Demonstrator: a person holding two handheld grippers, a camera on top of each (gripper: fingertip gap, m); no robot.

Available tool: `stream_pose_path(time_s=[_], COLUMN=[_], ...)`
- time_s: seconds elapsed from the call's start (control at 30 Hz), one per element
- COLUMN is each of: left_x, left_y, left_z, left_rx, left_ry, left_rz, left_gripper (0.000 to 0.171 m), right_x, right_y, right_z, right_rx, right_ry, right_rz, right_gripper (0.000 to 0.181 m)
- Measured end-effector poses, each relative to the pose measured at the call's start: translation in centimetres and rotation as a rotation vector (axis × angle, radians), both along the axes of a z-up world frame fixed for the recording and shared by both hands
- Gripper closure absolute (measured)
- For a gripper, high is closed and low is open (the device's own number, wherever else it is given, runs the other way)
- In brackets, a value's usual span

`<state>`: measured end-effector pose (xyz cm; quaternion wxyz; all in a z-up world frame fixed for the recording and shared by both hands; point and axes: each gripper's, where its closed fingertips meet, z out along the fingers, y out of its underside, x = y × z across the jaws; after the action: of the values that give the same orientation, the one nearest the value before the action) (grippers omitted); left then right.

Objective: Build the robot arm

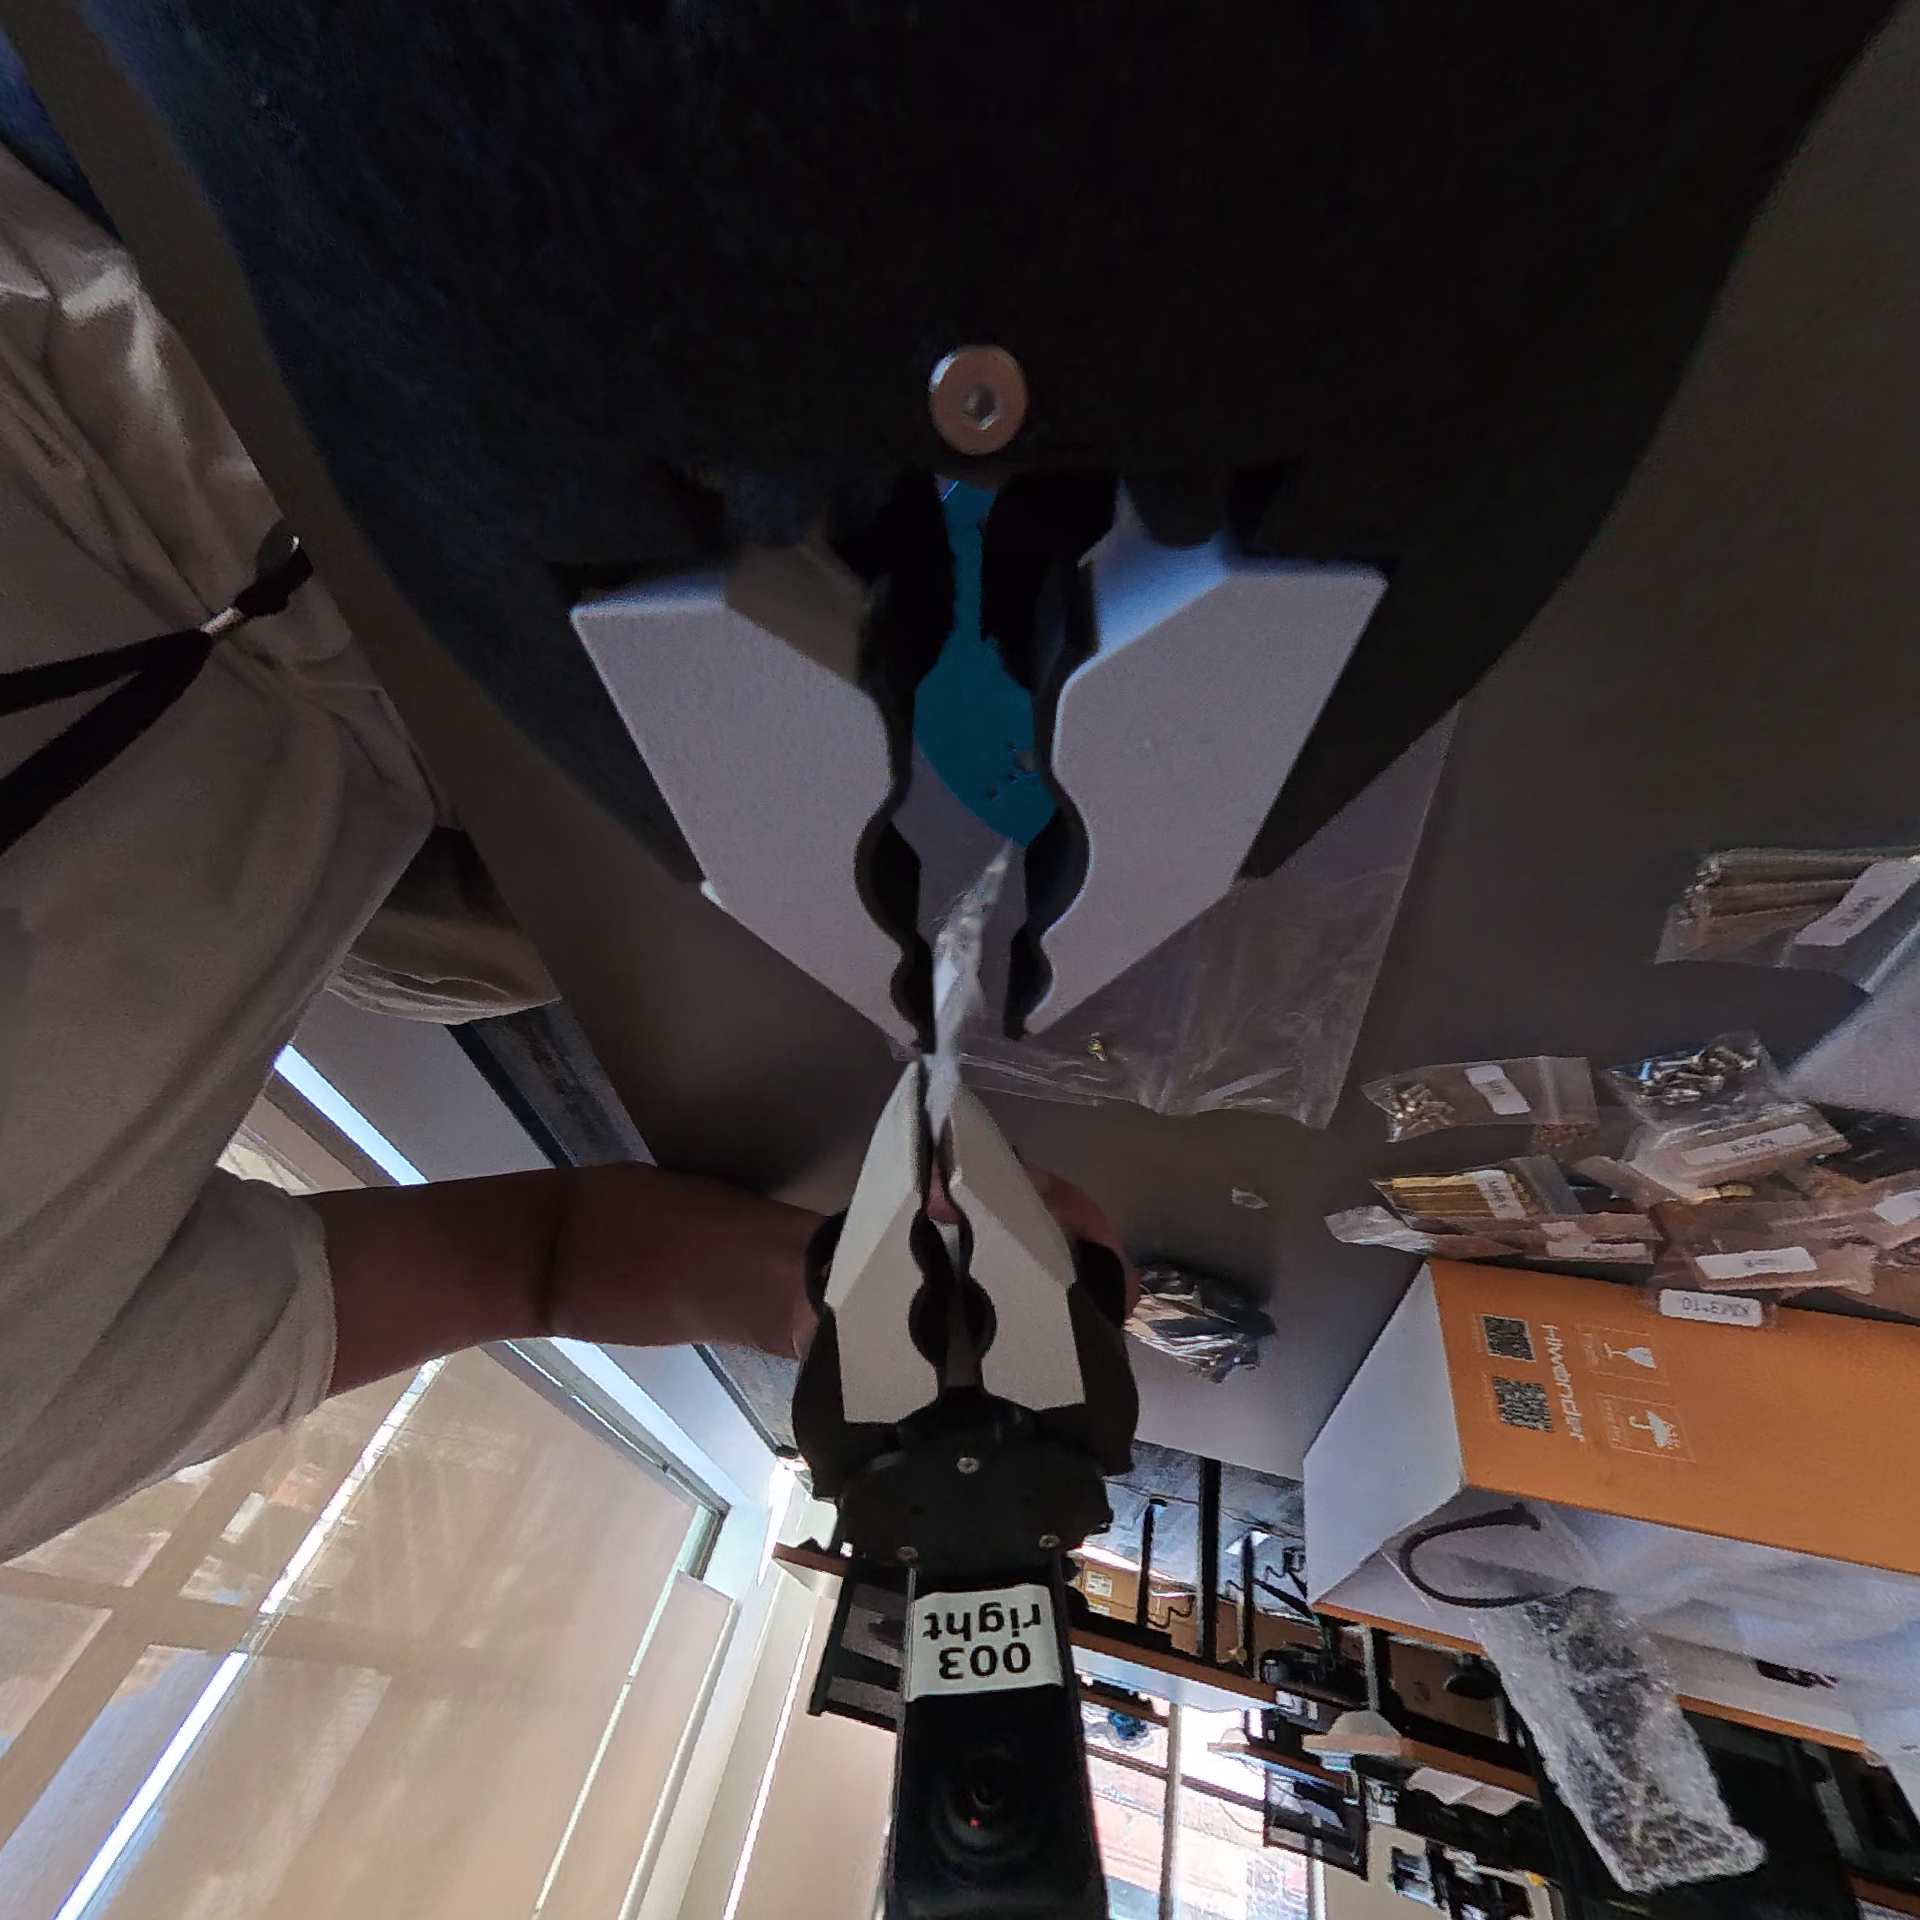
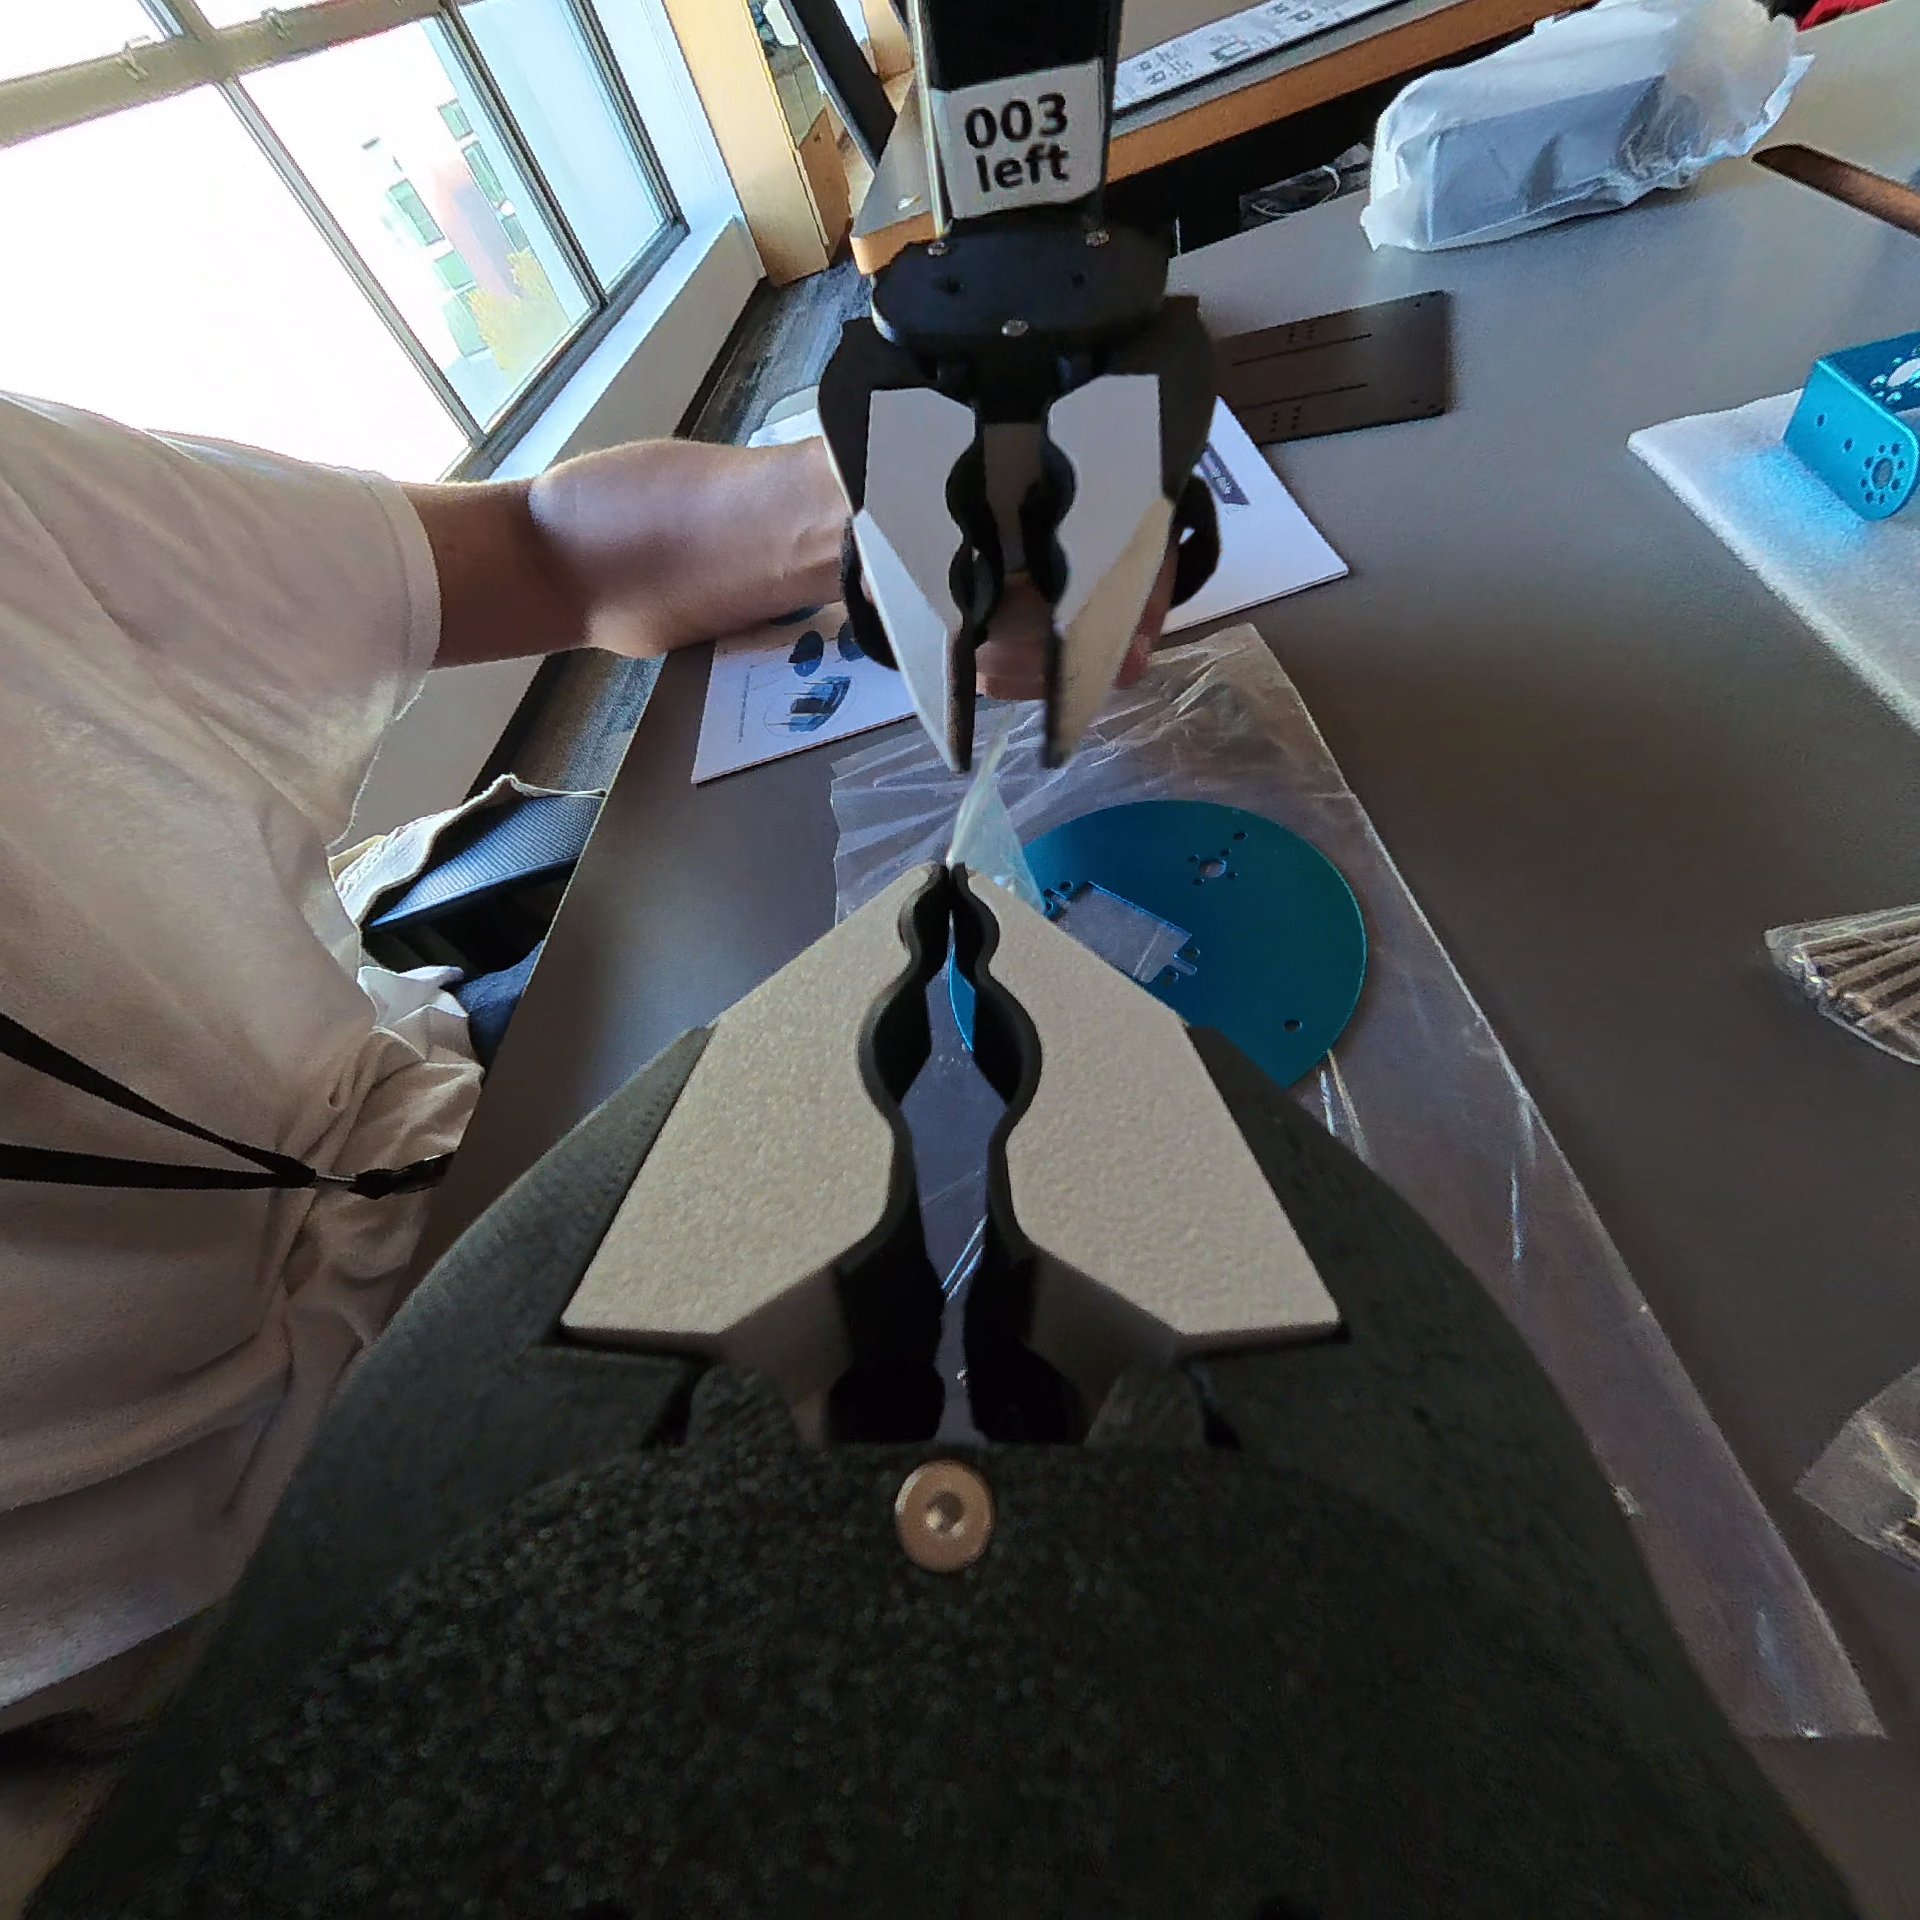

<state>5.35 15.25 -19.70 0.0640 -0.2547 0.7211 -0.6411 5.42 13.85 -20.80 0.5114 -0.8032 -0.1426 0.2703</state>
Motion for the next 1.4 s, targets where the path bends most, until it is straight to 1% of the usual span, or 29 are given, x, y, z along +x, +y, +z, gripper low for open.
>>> stream_pose_path(time_s=[0.03, 0.07, 0.13, 0.23, 0.27, 0.3, 0.4, 0.43, 0.47, 0.53, 0.57, 0.6, 0.63, 0.67, 0.77, 0.9, 0.97, 1.17, 1.4], left_x=[-0.3, -0.4, -0.1, 0.8, 1.3, 1.9, 3.9, 4.1, 4.0, 3.8, 3.6, 3.6, 3.5, 3.4, 3.3, 3.1, 3.3, 3.5, 3.5], left_y=[-0.3, -0.4, -0.4, -0.1, 0.1, 0.5, 2.6, 3.0, 2.9, 2.4, 1.9, 1.5, 1.3, 1.0, 0.7, 0.0, 0.1, -0.1, -0.2], left_z=[-0.1, -0.2, -0.2, 0.2, 0.3, 0.6, 1.6, 2.0, 2.2, 2.3, 2.1, 1.9, 1.7, 1.4, 1.0, 0.5, 0.7, 0.3, 0.3], left_rx=[0.009, 0.027, 0.065, 0.115, 0.134, 0.148, 0.207, 0.233, 0.256, 0.307, 0.333, 0.362, 0.390, 0.420, 0.483, 0.459, 0.463, 0.439, 0.443], left_ry=[-0.009, -0.024, -0.077, -0.164, -0.196, -0.229, -0.327, -0.365, -0.397, -0.453, -0.473, -0.486, -0.503, -0.525, -0.590, -0.561, -0.572, -0.539, -0.554], left_rz=[-0.017, -0.016, 0.017, 0.104, 0.156, 0.222, 0.473, 0.527, 0.546, 0.558, 0.551, 0.547, 0.546, 0.535, 0.524, 0.491, 0.518, 0.530, 0.534], left_gripper=[0.168, 0.171, 0.171, 0.171, 0.171, 0.171, 0.171, 0.171, 0.171, 0.171, 0.171, 0.171, 0.171, 0.171, 0.171, 0.171, 0.171, 0.171, 0.171], right_x=[0.0, -0.1, 0.4, 1.3, 1.8, 2.9, 5.4, 5.5, 4.6, 2.7, 2.1, 1.8, 1.4, 1.2, 1.8, 2.4, 2.6, 3.3, 3.2], right_y=[0.1, 0.1, 0.2, 0.5, 0.8, 1.1, 1.7, 1.8, 1.8, 2.3, 2.5, 2.7, 2.7, 2.7, 2.6, 2.5, 2.4, 2.1, 2.2], right_z=[0.0, -0.2, -0.3, 0.0, 0.1, 0.3, 0.6, 0.5, 0.5, 0.9, 1.1, 1.2, 1.1, 1.2, 1.7, 1.5, 1.7, 1.4, 1.0], right_rx=[0.002, -0.002, -0.006, -0.002, 0.006, 0.020, 0.036, 0.012, -0.015, -0.062, -0.069, -0.074, -0.085, -0.087, -0.068, -0.073, -0.070, -0.073, -0.082], right_ry=[-0.007, -0.015, -0.034, -0.007, 0.001, -0.001, 0.008, 0.050, 0.130, 0.330, 0.413, 0.470, 0.501, 0.526, 0.606, 0.672, 0.732, 0.784, 0.802], right_rz=[-0.005, -0.005, -0.029, -0.082, -0.113, -0.178, -0.352, -0.374, -0.337, -0.261, -0.241, -0.225, -0.206, -0.183, -0.188, -0.178, -0.166, -0.149, -0.150], right_gripper=[0.181, 0.181, 0.181, 0.181, 0.181, 0.181, 0.170, 0.168, 0.162, 0.138, 0.132, 0.129, 0.131, 0.138, 0.140, 0.145, 0.146, 0.173, 0.177])
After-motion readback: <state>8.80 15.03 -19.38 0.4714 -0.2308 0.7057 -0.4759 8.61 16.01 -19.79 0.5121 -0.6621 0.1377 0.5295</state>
